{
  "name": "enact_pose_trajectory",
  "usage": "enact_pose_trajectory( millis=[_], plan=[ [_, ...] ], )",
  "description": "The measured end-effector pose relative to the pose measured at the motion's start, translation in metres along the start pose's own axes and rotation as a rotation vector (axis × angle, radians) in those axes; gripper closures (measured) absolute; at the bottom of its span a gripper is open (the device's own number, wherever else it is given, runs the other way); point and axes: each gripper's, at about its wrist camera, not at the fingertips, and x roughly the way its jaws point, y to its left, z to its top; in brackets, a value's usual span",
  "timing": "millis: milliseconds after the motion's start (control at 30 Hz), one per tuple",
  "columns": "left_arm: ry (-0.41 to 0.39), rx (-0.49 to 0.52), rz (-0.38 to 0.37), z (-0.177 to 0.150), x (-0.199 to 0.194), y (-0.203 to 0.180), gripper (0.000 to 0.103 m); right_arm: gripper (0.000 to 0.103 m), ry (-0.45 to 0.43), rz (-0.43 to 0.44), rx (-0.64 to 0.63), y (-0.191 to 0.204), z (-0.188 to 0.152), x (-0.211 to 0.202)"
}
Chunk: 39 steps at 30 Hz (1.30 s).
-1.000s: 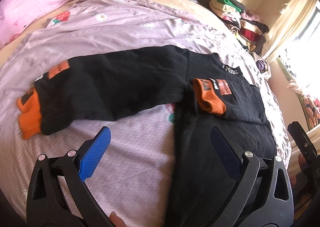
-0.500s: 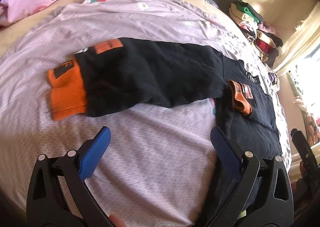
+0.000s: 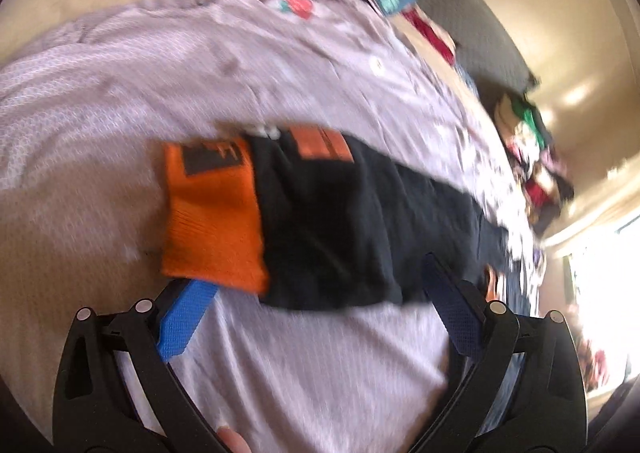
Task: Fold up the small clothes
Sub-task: 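Close the left tool on the orange cuff and lift the sleeve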
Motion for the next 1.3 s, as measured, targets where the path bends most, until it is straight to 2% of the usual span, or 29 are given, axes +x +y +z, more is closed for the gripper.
enact_pose_trajectory(
  millis=[33,67,100,133,233,367,533,900,1300],
  plan=[
    [-0.019,-0.017,0.020,0.003,0.000,0.003,0.032,0.004,0.002,0.001,0.006,-0.002,-0.001,0.001],
    [-0.039,-0.027,0.046,0.006,-0.001,0.005,0.042,0.004,0.004,0.000,0.010,-0.004,-0.001,0.001],
    [-0.050,-0.037,0.066,0.009,0.000,0.007,0.061,0.004,0.004,-0.003,0.015,-0.006,-0.001,0.002],
    [-0.054,-0.046,0.068,0.011,0.000,0.009,0.075,0.004,0.004,-0.004,0.018,-0.007,-0.002,0.002],
    [-0.078,-0.043,0.040,0.020,-0.009,0.006,0.095,0.004,0.001,-0.008,0.034,-0.014,-0.002,0.001],
    [-0.183,0.070,0.003,0.031,-0.040,-0.028,0.099,0.004,0.001,-0.021,0.069,-0.024,-0.002,-0.001],
    [-0.237,0.150,-0.058,0.038,-0.062,-0.070,0.099,0.004,-0.010,-0.031,0.101,-0.036,-0.002,-0.009],
    [-0.232,0.283,-0.170,0.032,-0.058,-0.159,0.099,0.004,-0.020,-0.103,0.207,-0.080,-0.002,-0.020],
    [-0.204,0.436,-0.264,0.006,-0.048,-0.249,0.099,0.005,-0.031,-0.117,0.332,-0.133,-0.014,-0.021]
  ],
)
